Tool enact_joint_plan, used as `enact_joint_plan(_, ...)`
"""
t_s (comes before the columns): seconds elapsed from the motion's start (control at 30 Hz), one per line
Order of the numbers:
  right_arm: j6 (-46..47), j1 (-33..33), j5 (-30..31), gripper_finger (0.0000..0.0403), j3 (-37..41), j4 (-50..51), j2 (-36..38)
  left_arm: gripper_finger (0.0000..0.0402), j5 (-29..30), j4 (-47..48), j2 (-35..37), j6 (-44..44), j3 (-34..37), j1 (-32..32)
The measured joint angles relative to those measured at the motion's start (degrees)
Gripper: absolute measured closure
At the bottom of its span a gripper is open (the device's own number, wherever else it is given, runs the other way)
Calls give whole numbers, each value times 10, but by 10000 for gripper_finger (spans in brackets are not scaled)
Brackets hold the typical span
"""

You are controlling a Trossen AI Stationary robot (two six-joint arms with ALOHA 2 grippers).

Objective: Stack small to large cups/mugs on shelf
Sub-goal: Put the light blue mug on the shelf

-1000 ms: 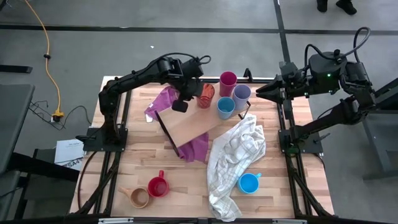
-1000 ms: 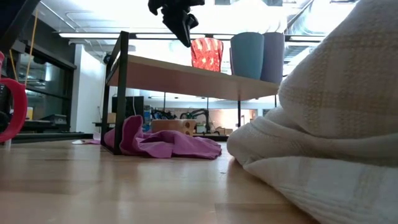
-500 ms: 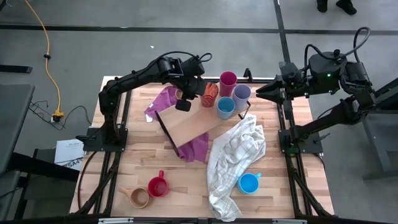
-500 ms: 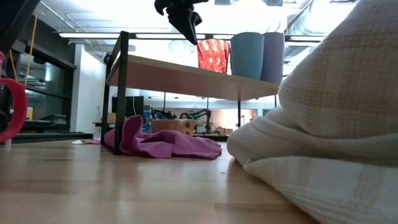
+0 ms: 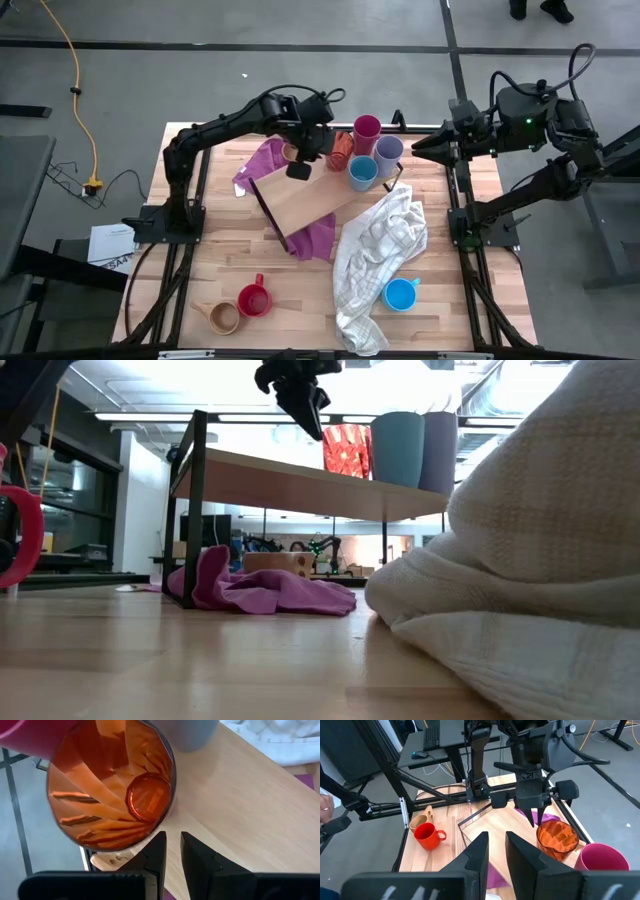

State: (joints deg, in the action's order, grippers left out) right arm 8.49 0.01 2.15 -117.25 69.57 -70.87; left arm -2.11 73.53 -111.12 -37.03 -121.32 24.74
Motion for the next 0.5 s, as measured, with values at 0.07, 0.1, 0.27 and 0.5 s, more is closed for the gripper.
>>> enact_joint_plan(0.07,0,0,0,345,0,2,0,355,0,1,-2,0,0,0)
enact_joint_plan(0.1,0,0,1,345,0,2,0,355,0,1,-2,0,0,0)
enact_joint_plan(0.27,0,0,2,345,0,3,0,355,-1,3,-2,-1,0,0)
enact_joint_plan(0.5,0,0,2,345,0,6,0,355,-40,50,8,-3,0,0)
